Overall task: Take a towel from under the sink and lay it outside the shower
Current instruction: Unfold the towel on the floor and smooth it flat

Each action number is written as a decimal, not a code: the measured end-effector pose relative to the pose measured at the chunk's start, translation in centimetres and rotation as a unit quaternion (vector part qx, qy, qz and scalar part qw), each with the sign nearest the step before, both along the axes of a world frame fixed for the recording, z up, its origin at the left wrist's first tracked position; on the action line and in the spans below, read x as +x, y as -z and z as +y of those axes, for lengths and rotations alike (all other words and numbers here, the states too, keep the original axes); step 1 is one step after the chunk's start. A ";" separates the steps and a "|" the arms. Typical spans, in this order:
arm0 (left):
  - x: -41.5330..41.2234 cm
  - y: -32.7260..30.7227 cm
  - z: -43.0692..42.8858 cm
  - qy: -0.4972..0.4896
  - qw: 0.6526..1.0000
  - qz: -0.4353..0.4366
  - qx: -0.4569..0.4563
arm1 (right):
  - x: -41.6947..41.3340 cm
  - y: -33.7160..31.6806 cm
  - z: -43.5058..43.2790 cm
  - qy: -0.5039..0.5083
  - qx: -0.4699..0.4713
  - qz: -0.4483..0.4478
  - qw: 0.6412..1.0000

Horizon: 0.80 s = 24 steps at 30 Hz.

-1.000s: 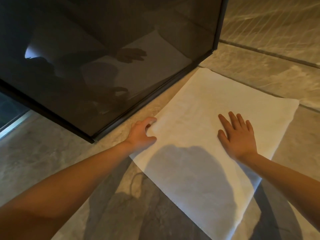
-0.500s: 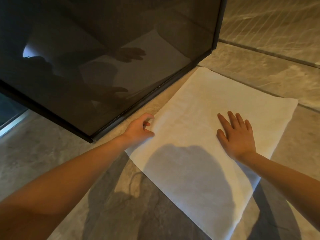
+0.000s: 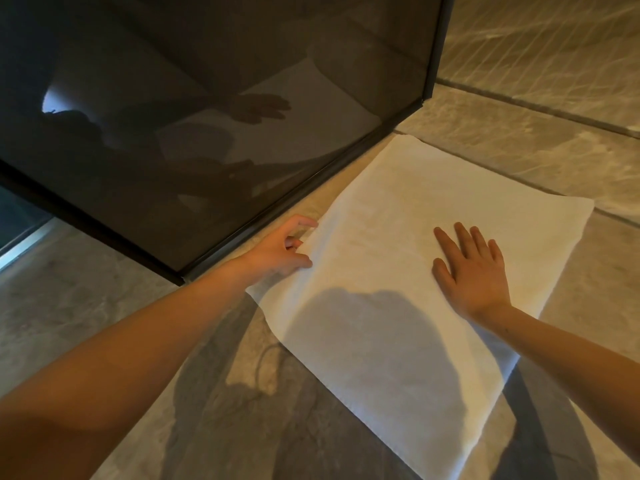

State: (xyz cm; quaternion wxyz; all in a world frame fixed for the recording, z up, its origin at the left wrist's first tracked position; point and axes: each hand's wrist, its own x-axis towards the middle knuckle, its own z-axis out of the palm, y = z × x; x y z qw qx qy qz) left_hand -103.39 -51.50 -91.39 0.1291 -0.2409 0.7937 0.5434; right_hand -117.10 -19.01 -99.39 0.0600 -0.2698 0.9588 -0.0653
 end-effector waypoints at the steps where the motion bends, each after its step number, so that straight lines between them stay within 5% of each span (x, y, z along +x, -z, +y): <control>1: 0.0 0.0 0.0 0.016 1.000 0.002 -0.007 | 0.0 0.0 0.0 0.000 0.000 0.000 1.000; 8: 0.2 0.0 0.2 0.083 0.997 0.007 -0.001 | -0.1 0.0 -0.1 -0.006 0.043 0.000 0.999; 16: -0.7 -0.9 0.4 0.021 0.983 -0.087 0.161 | -0.2 -0.4 -0.1 -0.014 0.056 -0.013 0.998; 24: -2.2 -2.8 4.0 0.134 0.967 -0.079 0.200 | -2.9 -5.8 -3.0 0.063 -0.078 -0.124 0.987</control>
